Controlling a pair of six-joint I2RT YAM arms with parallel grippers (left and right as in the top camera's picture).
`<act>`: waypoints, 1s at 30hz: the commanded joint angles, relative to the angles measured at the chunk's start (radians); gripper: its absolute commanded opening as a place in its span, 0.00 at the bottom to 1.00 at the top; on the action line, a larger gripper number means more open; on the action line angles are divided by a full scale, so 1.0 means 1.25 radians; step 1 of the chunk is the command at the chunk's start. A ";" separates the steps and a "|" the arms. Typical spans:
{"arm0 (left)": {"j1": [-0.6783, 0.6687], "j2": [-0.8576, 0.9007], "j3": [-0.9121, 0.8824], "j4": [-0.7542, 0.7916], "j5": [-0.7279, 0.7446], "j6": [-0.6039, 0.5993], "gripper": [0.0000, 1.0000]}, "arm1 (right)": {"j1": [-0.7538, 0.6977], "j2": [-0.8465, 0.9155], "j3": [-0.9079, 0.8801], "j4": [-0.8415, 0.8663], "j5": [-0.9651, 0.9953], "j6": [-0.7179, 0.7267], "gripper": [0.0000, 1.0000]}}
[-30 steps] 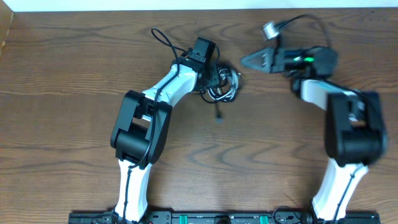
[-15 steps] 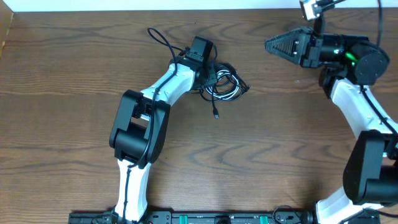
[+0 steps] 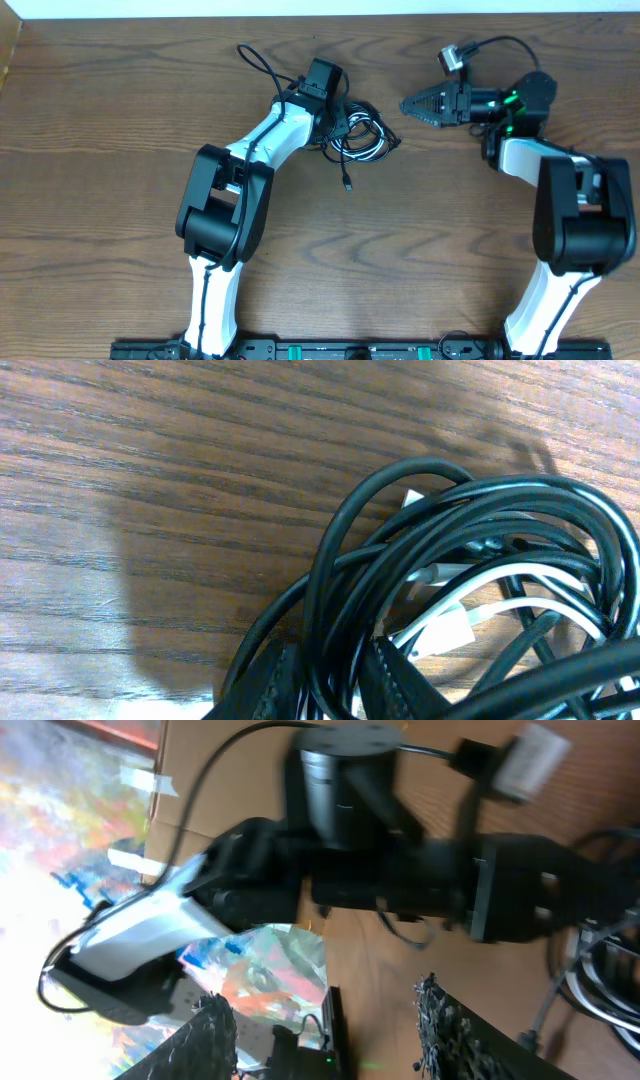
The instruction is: Untangle cables
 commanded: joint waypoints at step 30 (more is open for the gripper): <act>0.012 0.032 -0.020 -0.023 -0.031 -0.004 0.27 | -0.005 0.167 0.080 -0.199 0.159 -0.142 0.66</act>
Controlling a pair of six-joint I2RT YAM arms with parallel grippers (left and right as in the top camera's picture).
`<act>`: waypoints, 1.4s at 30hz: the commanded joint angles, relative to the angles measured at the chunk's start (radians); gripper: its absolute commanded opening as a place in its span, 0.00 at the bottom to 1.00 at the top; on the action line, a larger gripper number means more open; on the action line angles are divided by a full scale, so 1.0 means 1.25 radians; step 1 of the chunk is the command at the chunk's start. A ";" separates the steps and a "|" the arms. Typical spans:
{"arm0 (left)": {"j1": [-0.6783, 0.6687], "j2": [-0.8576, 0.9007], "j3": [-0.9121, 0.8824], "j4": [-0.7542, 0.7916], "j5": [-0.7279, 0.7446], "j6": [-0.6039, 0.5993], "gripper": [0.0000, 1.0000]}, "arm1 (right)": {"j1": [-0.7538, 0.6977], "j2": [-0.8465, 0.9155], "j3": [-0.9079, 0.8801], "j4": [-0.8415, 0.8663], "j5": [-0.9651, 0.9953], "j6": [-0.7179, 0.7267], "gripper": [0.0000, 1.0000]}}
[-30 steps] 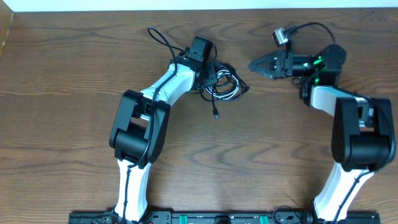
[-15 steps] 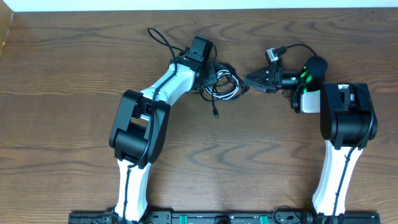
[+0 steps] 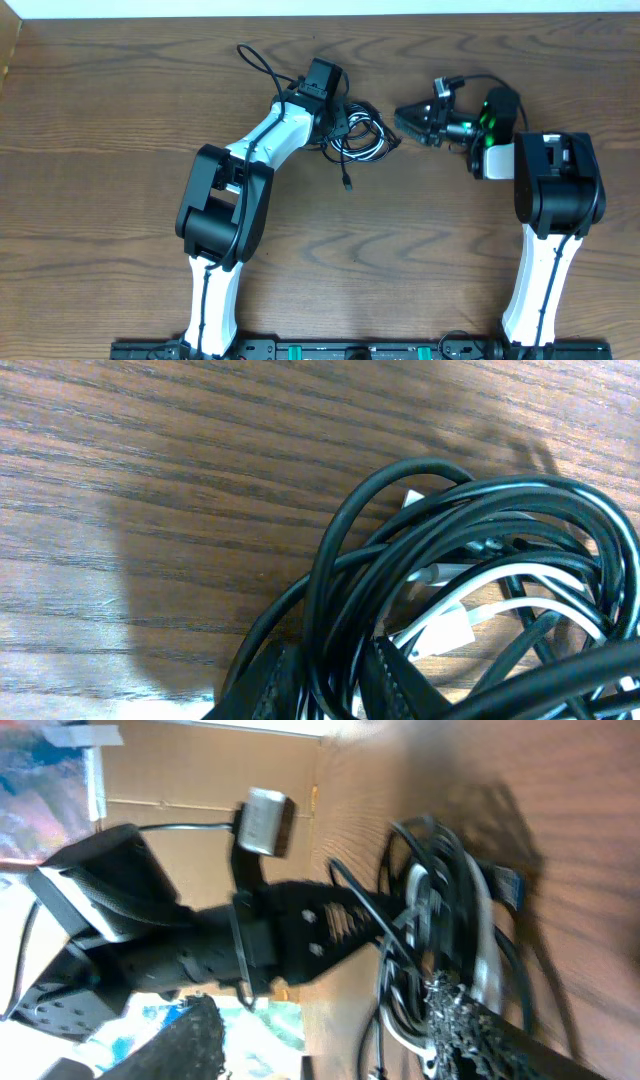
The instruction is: Untangle cables
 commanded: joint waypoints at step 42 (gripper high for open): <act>0.012 0.032 -0.020 -0.023 -0.031 -0.004 0.27 | 0.042 -0.119 0.497 -1.565 0.364 -1.623 0.76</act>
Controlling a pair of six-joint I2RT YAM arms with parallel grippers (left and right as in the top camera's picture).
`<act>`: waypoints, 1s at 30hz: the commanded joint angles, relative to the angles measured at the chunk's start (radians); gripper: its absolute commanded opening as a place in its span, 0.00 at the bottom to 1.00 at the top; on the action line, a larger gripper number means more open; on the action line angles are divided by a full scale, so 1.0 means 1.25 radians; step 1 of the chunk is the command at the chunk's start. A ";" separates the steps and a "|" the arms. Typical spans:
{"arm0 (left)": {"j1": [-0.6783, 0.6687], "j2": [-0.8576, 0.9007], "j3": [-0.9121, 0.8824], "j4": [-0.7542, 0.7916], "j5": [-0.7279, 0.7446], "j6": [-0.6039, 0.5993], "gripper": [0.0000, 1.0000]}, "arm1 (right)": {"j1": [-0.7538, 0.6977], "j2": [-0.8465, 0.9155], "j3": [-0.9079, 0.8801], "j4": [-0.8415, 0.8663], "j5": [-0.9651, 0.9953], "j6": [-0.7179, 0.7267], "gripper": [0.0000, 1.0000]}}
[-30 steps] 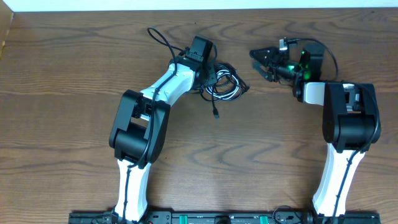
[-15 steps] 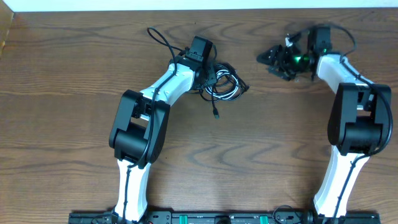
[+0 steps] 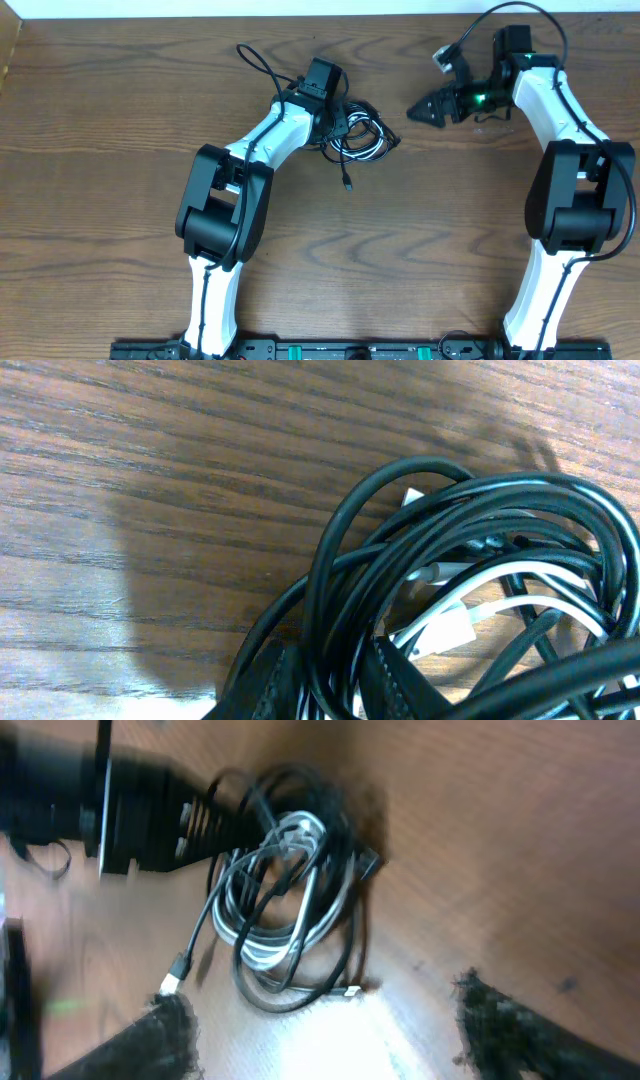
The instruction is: Untangle cables
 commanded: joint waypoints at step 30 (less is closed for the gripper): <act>0.011 0.032 -0.020 -0.019 -0.028 -0.004 0.27 | 0.245 0.021 0.001 -0.063 0.363 -0.312 0.71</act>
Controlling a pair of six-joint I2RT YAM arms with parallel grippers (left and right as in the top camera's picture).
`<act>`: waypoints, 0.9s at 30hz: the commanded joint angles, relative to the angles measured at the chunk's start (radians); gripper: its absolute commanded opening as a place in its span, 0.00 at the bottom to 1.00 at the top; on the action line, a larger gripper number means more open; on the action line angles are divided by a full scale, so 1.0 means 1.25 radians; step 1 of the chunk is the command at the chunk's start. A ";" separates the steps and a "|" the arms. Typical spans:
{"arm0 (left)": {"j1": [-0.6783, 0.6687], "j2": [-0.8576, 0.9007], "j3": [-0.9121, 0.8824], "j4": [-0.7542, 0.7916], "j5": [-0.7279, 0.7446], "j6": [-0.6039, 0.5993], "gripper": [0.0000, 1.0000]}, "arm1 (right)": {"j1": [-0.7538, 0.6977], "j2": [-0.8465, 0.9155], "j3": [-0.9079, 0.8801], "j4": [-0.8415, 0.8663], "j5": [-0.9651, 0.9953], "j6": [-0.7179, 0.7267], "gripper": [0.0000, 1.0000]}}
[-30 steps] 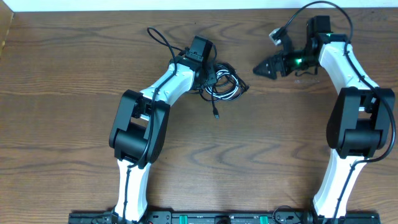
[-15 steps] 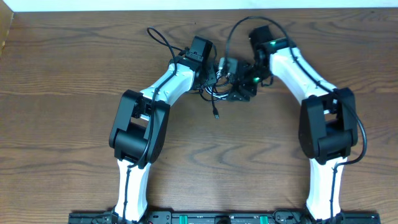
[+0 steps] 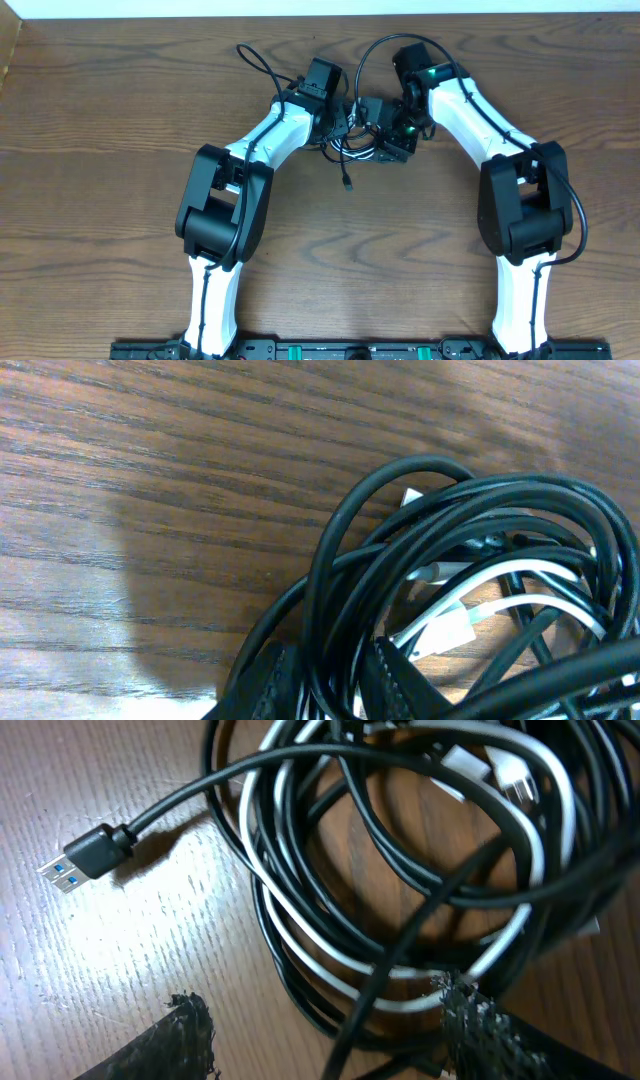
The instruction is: Untangle cables
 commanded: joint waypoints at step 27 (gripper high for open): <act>0.011 0.032 -0.020 -0.017 -0.028 -0.004 0.27 | -0.075 0.126 0.001 -0.061 -0.381 0.346 0.42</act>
